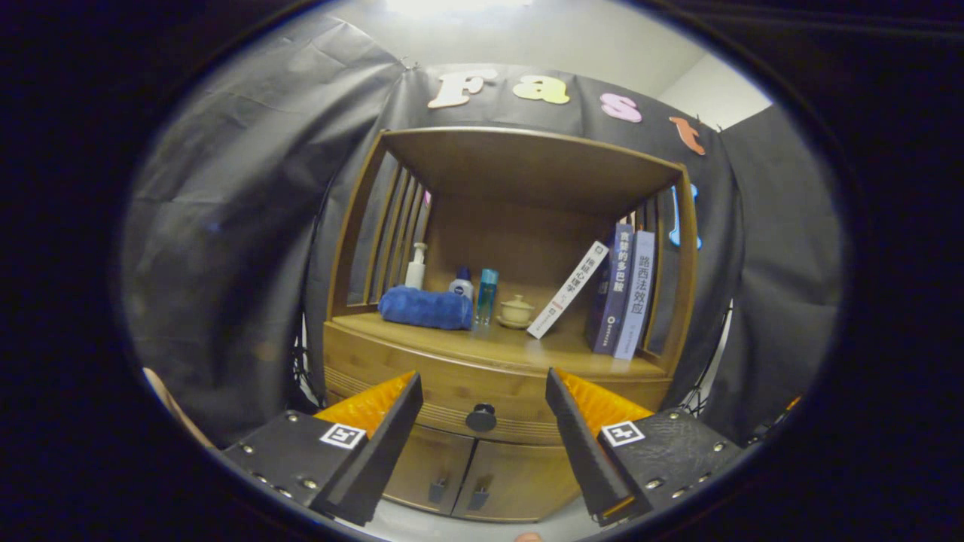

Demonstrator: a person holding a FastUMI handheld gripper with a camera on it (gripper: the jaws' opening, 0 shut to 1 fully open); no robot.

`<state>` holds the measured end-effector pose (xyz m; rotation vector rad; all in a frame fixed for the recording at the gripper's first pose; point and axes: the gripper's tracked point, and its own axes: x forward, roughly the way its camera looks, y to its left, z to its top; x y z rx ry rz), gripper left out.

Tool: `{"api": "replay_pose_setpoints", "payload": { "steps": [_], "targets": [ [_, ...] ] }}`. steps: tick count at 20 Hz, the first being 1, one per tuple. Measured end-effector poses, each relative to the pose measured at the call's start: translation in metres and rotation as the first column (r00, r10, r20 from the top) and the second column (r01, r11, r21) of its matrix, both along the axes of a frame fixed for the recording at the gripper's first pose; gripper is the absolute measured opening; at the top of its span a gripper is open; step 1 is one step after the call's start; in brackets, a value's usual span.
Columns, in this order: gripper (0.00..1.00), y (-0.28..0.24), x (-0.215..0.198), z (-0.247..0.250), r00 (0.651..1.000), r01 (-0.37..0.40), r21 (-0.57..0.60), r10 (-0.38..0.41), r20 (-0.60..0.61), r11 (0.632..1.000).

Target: Pull open the drawer, take out the items inside it, and place them on the countertop above the cabinet.

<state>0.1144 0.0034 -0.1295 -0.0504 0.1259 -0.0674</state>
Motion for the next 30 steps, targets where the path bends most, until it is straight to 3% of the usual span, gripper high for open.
{"api": "replay_pose_setpoints", "payload": {
  "steps": [5, 10, 14, 15, 18, 21, 24, 30],
  "targets": [
    [0.98, -0.014, 0.050, -0.064, 0.994, 0.047, 0.086, -0.039, -0.099, 0.995],
    [0.98, -0.016, 0.075, -0.117, 0.967, 0.092, 0.104, -0.064, -0.247, 0.990],
    [0.60, -0.003, 0.093, -0.134, 0.957, 0.090, 0.184, -0.034, -0.287, 0.979],
    [0.42, -0.004, 0.094, -0.133, 0.957, 0.107, 0.189, -0.049, -0.286, 0.976],
    [0.42, -0.005, 0.093, -0.135, 0.962, 0.117, 0.208, -0.058, -0.268, 0.971],
    [0.28, -0.004, 0.092, -0.138, 0.958, 0.127, 0.276, -0.046, -0.283, 0.953],
    [0.19, -0.007, 0.086, -0.136, 0.956, 0.153, 0.219, -0.088, -0.281, 0.964],
    [0.19, -0.002, 0.042, -0.125, 0.962, 0.129, 0.226, -0.067, -0.263, 0.966]
  ]
}}
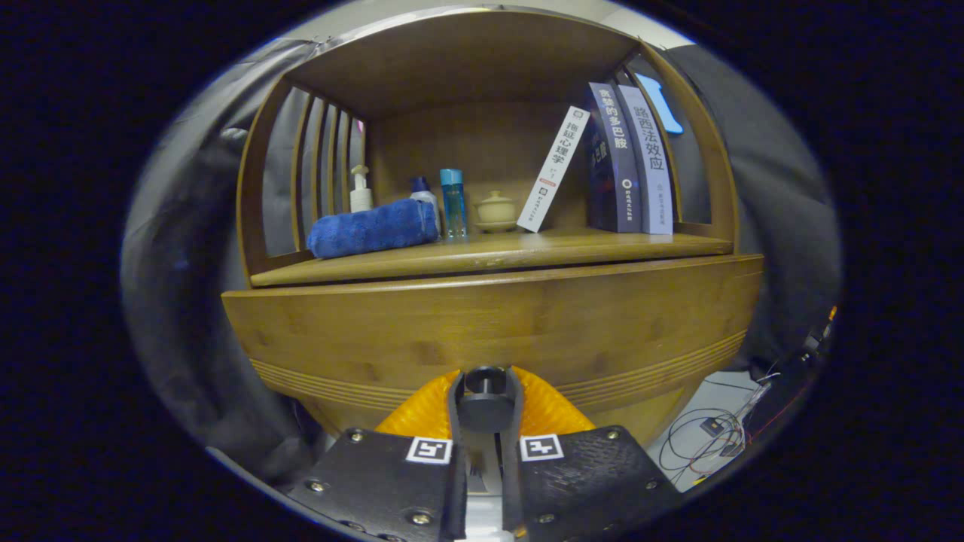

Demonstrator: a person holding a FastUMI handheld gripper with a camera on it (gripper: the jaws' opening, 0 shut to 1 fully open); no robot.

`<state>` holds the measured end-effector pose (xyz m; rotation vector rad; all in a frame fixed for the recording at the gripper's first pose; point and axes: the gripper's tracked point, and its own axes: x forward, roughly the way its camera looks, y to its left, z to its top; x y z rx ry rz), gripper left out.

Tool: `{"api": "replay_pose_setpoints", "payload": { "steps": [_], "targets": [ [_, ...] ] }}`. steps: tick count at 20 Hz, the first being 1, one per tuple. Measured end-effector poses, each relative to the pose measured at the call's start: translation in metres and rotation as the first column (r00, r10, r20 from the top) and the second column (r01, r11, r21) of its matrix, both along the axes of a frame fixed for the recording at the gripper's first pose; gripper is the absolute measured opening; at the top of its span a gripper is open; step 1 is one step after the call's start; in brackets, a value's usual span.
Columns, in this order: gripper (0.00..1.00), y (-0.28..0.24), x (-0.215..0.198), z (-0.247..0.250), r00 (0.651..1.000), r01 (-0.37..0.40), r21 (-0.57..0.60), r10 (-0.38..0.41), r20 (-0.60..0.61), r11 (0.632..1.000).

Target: Pull open the drawer, take out the items inside it, and place them on the countertop above the cabinet.

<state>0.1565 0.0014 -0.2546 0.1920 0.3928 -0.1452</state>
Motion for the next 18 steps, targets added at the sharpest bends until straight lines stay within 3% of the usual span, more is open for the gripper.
{"api": "replay_pose_setpoints", "payload": {
  "steps": [14, 18],
  "targets": [
    [0.19, 0.020, -0.125, 0.017, 0.999, -0.033, 0.048, 0.034, -0.016, 0.998],
    [0.19, 0.023, -0.136, 0.016, 0.998, -0.042, 0.013, 0.042, -0.041, 0.999]
  ]
}}
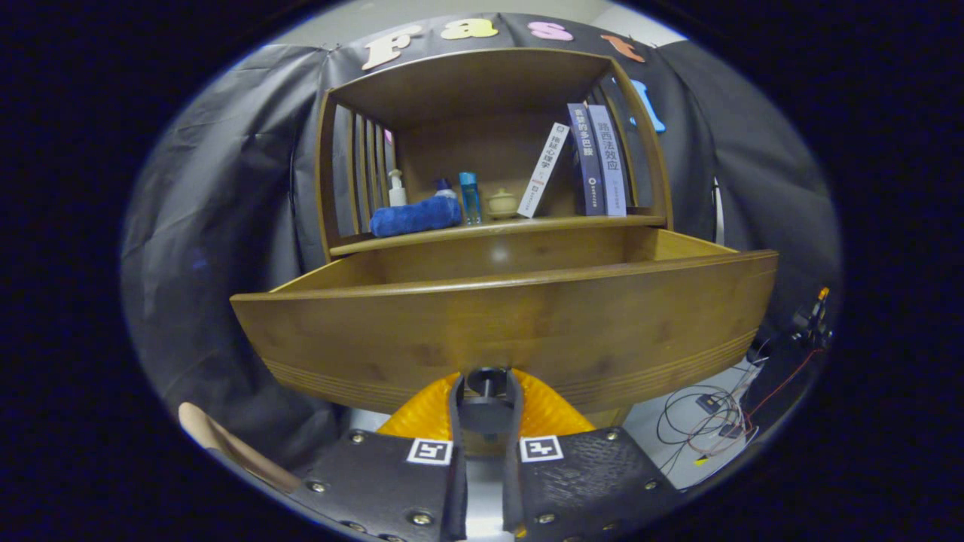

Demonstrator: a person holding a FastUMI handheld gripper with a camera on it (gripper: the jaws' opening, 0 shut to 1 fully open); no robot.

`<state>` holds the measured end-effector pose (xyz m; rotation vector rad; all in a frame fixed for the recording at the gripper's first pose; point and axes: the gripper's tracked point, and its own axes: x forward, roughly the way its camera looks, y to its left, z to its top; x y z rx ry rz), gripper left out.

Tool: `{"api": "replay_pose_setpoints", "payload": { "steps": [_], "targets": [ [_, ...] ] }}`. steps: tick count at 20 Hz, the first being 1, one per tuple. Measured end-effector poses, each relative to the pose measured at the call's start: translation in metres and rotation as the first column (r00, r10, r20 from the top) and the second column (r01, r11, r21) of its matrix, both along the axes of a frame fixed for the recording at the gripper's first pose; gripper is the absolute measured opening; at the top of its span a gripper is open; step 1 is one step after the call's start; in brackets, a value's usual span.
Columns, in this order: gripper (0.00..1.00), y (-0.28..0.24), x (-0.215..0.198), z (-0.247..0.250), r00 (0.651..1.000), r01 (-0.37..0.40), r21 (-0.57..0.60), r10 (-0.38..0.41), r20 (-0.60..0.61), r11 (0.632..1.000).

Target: Pull open the drawer, take out the items inside it, and place them on the countertop above the cabinet.

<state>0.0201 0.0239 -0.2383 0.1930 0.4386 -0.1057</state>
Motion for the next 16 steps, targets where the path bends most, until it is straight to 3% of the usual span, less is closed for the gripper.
{"api": "replay_pose_setpoints", "payload": {
  "steps": [2, 5, 11, 16],
  "targets": [
    [0.19, 0.001, 0.000, 0.001, 1.000, -0.010, -0.013, 0.009, -0.021, 1.000],
    [0.42, -0.003, -0.007, 0.013, 1.000, -0.015, -0.008, 0.015, 0.003, 1.000],
    [0.47, -0.025, -0.003, 0.110, 0.980, 0.034, -0.074, -0.019, 0.196, 0.997],
    [0.83, -0.027, 0.054, 0.179, 0.958, -0.009, -0.134, 0.047, 0.283, 0.991]
  ]
}}
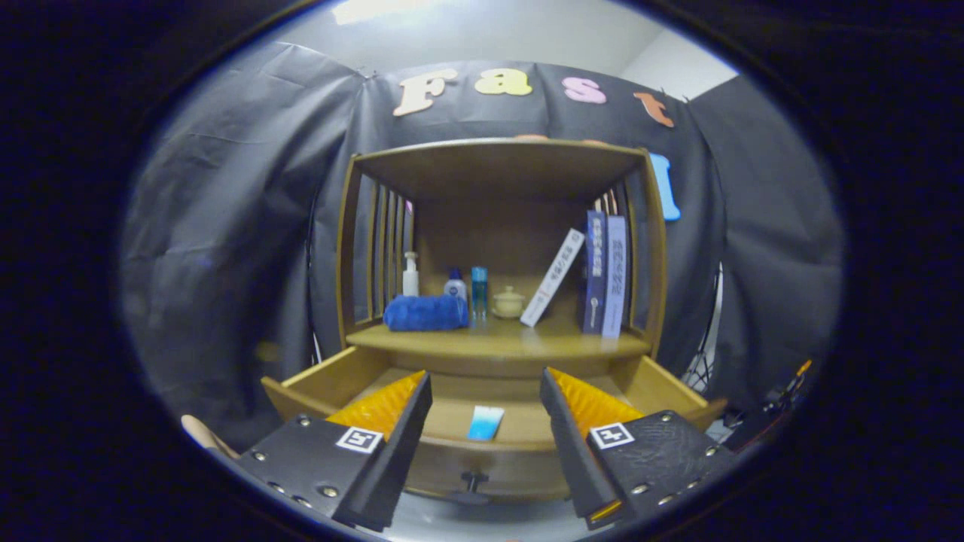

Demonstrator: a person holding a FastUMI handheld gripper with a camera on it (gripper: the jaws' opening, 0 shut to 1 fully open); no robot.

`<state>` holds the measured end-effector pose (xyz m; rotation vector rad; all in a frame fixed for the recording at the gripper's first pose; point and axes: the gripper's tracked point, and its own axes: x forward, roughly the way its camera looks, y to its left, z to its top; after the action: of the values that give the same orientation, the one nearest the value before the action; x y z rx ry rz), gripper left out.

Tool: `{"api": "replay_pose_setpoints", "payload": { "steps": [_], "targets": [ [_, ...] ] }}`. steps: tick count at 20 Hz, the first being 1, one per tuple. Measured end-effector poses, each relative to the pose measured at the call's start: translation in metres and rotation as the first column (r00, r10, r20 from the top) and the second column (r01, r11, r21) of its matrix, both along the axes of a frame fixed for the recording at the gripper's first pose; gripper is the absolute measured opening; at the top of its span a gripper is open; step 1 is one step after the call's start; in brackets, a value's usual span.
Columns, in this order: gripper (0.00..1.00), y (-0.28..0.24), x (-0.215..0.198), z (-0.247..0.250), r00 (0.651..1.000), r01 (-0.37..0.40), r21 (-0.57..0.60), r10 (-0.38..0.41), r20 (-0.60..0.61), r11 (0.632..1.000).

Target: Pull open the drawer, take out the items inside it, and place them on the countertop above the cabinet.

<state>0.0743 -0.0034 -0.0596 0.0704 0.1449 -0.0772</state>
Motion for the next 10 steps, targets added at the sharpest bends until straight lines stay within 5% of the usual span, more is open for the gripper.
{"api": "replay_pose_setpoints", "payload": {
  "steps": [2, 6, 10],
  "targets": [
    [0.93, 0.006, 0.019, 0.003, 0.999, -0.027, 0.005, 0.027, -0.037, 1.000],
    [0.96, 0.001, 0.067, 0.003, 0.990, -0.048, -0.020, 0.045, -0.133, 0.999],
    [0.97, 0.019, 0.098, -0.037, 0.934, -0.129, 0.010, 0.125, -0.336, 0.992]
  ]
}}
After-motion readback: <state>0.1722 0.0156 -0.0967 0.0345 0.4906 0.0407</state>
